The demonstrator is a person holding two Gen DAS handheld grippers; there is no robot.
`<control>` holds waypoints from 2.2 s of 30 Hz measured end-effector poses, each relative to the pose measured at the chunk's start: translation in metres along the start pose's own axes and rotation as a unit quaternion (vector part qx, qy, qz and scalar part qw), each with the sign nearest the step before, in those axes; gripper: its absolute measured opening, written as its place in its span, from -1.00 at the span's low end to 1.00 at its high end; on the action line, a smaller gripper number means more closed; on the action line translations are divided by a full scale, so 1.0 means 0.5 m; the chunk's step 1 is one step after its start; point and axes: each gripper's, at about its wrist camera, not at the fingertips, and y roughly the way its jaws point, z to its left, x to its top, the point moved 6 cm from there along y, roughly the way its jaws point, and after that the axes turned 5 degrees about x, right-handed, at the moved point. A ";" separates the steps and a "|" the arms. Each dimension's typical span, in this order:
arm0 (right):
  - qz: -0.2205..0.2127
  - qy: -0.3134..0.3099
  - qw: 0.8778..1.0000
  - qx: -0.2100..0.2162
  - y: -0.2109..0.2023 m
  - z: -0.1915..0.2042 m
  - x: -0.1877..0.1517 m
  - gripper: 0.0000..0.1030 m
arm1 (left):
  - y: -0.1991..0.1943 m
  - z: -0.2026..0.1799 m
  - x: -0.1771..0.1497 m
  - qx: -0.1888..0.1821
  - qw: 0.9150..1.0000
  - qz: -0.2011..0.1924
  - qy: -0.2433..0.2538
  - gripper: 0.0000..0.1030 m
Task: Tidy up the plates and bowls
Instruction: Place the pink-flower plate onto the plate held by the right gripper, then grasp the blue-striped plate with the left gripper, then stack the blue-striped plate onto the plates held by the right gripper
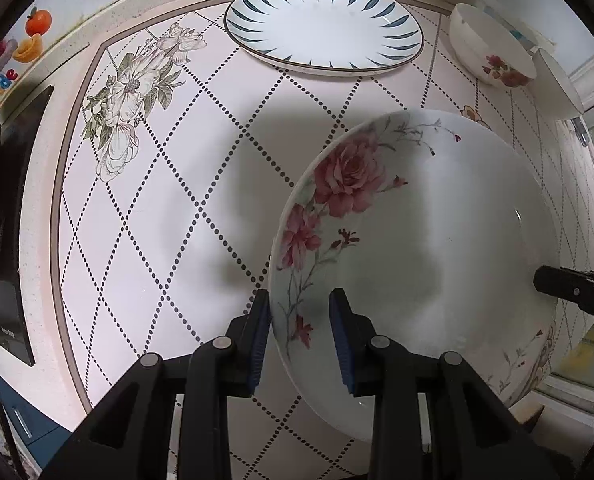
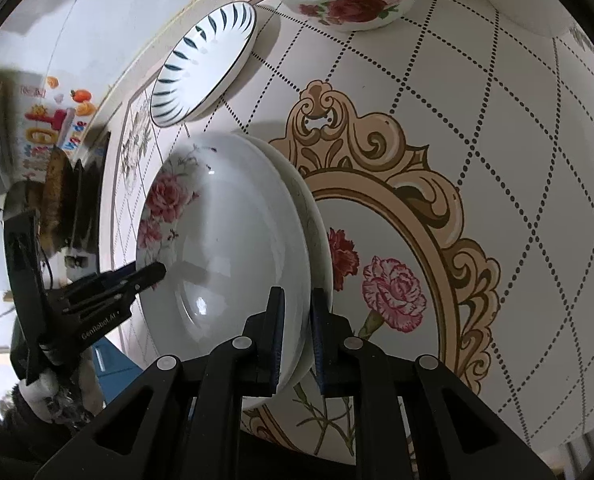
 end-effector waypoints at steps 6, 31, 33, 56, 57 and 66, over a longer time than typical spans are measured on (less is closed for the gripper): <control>0.012 0.003 1.000 -0.015 -0.007 0.001 -0.007 -0.67 | 0.001 -0.004 0.002 0.002 1.000 0.003 0.000 -0.47; -0.056 0.078 0.994 0.047 -0.016 0.093 0.307 -0.06 | -0.025 0.152 0.337 -0.033 0.994 -0.038 -0.093 -0.27; -0.054 0.094 0.993 0.040 0.012 0.080 0.331 -0.06 | 0.005 0.154 0.366 -0.036 0.995 -0.027 -0.091 -0.27; -0.108 0.054 0.993 -0.015 0.073 0.076 0.388 -0.79 | 0.030 0.136 0.412 -0.038 0.997 -0.056 -0.029 -0.63; -0.109 0.050 0.993 -0.013 0.067 0.079 0.385 -0.79 | 0.022 0.136 0.403 -0.038 0.997 -0.057 -0.030 -0.63; -0.115 0.001 0.993 -0.006 0.007 0.124 0.317 -0.79 | -0.076 0.143 0.302 -0.041 0.995 -0.083 -0.039 -0.63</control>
